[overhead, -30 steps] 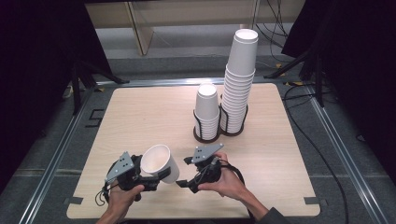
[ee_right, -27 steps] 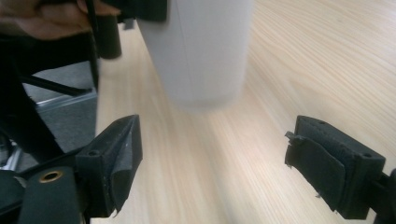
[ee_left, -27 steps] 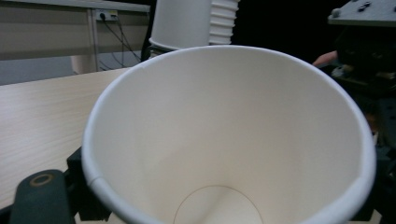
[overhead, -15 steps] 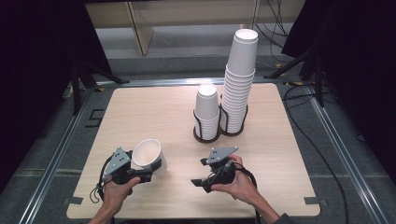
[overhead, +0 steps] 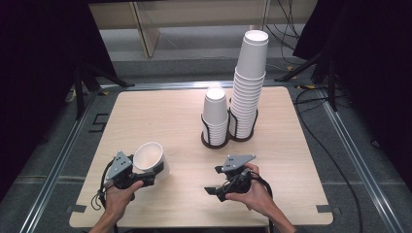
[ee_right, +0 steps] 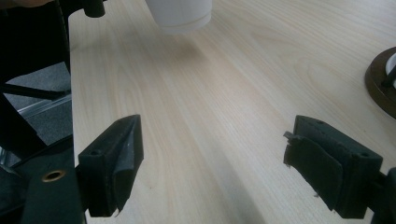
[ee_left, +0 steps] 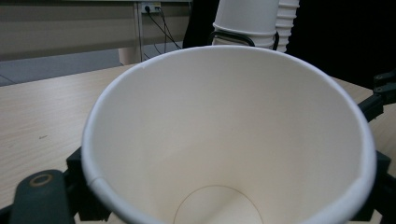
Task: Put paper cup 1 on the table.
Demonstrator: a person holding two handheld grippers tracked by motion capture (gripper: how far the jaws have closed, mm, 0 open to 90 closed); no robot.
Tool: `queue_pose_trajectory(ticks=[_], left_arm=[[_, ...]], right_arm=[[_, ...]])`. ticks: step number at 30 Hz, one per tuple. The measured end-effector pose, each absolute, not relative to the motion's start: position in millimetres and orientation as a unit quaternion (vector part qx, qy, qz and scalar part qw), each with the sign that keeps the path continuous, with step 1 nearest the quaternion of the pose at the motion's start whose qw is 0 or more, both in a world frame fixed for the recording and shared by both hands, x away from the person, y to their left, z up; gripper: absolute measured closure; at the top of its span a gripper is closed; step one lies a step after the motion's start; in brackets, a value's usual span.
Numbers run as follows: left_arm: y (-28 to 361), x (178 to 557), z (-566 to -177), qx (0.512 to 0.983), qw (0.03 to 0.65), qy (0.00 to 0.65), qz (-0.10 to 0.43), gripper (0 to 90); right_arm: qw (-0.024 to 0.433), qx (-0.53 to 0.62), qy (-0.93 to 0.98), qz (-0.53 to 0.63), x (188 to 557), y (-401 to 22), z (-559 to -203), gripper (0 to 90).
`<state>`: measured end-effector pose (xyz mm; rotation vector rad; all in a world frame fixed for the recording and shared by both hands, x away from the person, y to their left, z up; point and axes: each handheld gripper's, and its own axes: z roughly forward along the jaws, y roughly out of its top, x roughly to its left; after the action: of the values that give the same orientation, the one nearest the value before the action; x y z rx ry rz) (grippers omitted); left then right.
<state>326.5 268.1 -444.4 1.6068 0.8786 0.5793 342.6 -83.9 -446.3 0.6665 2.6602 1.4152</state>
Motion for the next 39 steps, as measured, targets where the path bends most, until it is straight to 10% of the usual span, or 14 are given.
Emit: queue_pose_trajectory(ticks=[39], left_arm=[[279.9, 427.6, -447.4, 0.658, 0.526, 0.441, 0.31, 13.9]], right_arm=[[0.04, 0.261, 0.851, 0.455, 335.5, -115.7, -451.7, 18.8]])
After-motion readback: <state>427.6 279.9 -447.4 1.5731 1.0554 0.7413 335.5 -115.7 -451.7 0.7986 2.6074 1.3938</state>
